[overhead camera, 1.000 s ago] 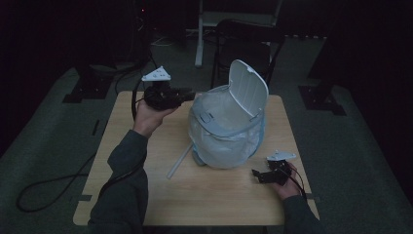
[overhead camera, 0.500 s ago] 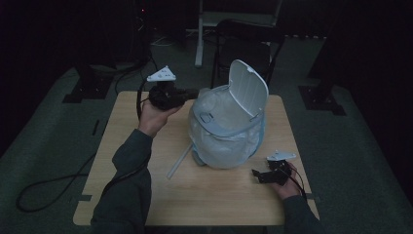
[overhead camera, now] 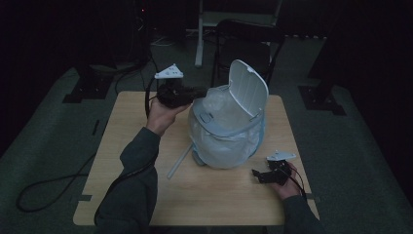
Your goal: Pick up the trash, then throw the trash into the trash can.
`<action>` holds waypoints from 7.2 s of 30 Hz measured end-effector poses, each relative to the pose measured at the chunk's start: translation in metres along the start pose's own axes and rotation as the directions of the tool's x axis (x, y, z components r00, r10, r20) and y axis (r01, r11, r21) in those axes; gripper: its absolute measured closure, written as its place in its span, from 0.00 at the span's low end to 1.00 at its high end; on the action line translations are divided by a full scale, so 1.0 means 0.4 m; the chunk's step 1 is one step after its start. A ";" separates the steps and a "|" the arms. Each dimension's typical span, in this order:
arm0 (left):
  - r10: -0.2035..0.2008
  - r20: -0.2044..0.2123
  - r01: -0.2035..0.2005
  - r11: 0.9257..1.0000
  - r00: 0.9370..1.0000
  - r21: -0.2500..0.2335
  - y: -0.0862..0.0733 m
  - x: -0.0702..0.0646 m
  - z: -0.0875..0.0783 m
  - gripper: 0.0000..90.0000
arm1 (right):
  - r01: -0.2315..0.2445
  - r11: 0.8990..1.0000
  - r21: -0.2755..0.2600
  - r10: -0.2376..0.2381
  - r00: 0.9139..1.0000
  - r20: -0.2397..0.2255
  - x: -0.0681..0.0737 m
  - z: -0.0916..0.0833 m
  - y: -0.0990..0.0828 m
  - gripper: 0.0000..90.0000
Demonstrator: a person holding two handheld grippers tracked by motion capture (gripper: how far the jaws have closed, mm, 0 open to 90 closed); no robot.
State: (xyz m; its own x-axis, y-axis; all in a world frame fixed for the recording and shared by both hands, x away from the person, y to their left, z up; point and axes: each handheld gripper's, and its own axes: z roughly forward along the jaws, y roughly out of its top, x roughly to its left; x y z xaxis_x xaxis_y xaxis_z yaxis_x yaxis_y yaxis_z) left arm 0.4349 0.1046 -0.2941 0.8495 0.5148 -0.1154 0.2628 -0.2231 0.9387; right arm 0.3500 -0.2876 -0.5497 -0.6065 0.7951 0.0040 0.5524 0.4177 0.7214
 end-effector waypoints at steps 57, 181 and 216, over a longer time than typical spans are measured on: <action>-0.057 -0.197 0.076 0.993 0.979 0.086 -0.230 0.032 -0.153 0.65 | -0.001 1.000 -0.001 0.001 1.000 0.000 0.000 0.000 0.000 0.13; -0.121 -0.434 0.312 0.860 0.893 0.403 -0.634 0.087 -0.052 0.88 | -0.001 1.000 0.001 0.001 1.000 -0.001 0.000 0.000 0.000 0.13; -0.127 -0.395 0.270 0.903 0.910 0.333 -0.566 0.093 -0.108 0.89 | 0.000 1.000 -0.001 0.000 1.000 0.000 0.000 0.000 0.000 0.13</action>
State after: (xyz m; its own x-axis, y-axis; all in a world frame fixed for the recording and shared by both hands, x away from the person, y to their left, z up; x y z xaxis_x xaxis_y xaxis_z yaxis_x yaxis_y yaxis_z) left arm 0.3873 0.2100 -0.4969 0.5588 0.8237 -0.0957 0.6194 -0.3379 0.7086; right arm 0.3500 -0.2875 -0.5498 -0.6066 0.7950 0.0041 0.5518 0.4173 0.7220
